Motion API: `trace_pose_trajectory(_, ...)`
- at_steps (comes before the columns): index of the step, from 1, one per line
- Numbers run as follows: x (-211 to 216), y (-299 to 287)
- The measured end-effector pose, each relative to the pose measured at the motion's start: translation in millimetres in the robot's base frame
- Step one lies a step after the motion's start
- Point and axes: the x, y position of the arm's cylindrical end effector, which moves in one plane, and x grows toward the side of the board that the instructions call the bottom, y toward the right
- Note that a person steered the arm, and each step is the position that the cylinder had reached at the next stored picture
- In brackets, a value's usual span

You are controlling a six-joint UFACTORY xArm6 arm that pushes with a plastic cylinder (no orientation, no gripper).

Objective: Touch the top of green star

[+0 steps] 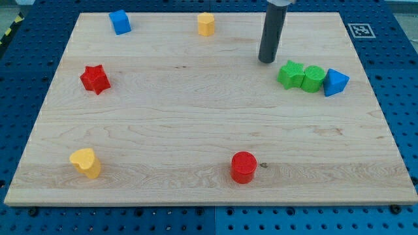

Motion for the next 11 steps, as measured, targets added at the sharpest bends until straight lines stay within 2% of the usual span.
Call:
trace_pose_trajectory(1,-1,24)
trace_pose_trajectory(3,-2,36)
trace_pose_trajectory(5,21,63)
trace_pose_trajectory(7,5,31)
trace_pose_trajectory(8,24,30)
trace_pose_trajectory(11,17,13)
